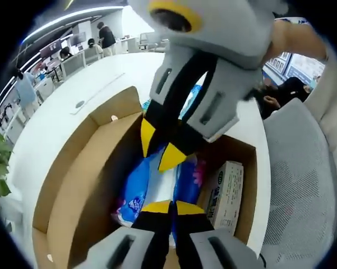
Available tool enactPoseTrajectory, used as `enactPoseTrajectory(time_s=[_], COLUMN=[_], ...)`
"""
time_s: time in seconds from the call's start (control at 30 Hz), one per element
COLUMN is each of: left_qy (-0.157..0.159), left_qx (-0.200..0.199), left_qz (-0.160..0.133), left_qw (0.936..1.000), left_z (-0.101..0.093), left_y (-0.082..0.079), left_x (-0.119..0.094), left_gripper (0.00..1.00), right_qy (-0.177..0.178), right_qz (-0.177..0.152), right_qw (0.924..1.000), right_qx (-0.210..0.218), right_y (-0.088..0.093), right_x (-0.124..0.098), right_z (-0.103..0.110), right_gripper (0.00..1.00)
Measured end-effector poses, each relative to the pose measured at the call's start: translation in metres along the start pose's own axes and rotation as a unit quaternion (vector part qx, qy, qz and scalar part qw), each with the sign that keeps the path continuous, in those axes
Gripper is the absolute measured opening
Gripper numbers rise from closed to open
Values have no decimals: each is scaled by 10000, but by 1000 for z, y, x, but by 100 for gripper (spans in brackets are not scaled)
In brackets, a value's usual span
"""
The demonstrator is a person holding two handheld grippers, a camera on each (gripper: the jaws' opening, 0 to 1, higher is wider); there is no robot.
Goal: Operate the shoe box by opening the lid, removing the specified soft item, and placing it in the target area until the item is outside and the box remains undamaged.
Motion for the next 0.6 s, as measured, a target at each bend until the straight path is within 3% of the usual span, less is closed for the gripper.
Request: enactPoseTrajectory(time_s=[0.03, 0.37, 0.6], left_qy=[-1, -44, -186], left_qx=[-4, -63, -81], left_qz=[2, -65, -143], left_qw=[10000, 9999, 9997], left_z=[0, -1, -2], left_y=[0, -1, -4], left_x=[0, -9, -24], left_gripper=[0, 0, 0], right_qy=[45, 34, 124], right_qz=[19, -29, -199], right_qw=[10000, 10000, 9996], right_qx=[-68, -3, -169], right_y=[0, -3, -15], right_x=[0, -5, -15], right_z=[-1, 2, 0], right_gripper=[0, 0, 0])
Point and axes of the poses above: the point that each gripper's makers call its tool centre point, and the gripper's own axes: x roughly forward along the fingers, z roughly to its left, y roughly out of its underside, the point moved 5 cm from there along -x, roughly backward along the fingers, and after that the axes turned 10 degrees about -x, right-handed, at the moved point
